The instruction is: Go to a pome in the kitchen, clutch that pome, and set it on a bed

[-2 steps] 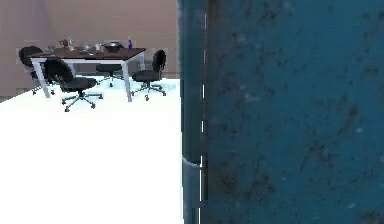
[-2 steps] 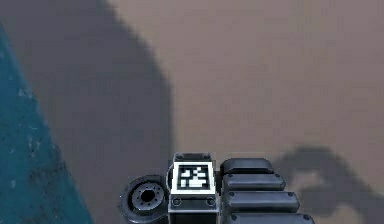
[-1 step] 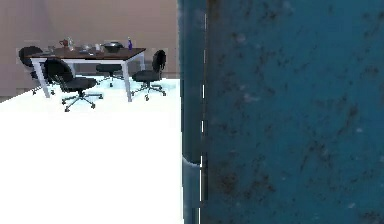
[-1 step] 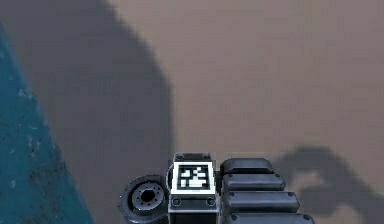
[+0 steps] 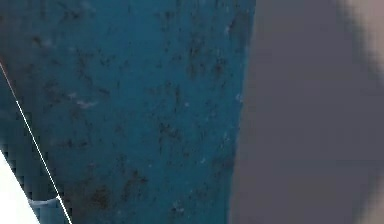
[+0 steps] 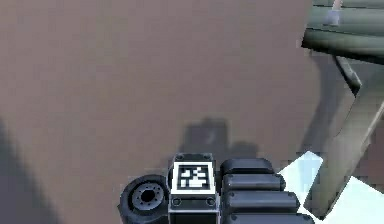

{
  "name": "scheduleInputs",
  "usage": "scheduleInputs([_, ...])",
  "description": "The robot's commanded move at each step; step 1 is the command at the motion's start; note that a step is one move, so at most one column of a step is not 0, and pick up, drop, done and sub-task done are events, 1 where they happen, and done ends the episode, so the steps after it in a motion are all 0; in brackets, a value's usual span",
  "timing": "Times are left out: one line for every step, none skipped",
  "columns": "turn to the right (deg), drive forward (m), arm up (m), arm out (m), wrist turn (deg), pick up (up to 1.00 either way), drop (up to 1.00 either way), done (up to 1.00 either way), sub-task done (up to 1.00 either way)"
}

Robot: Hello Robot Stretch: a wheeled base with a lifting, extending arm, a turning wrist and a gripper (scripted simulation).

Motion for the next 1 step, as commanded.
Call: scheduleInputs([45.0, 0.0, 0.0, 0.0, 0.0, 0.0, 0.0, 0.0, 0.0])
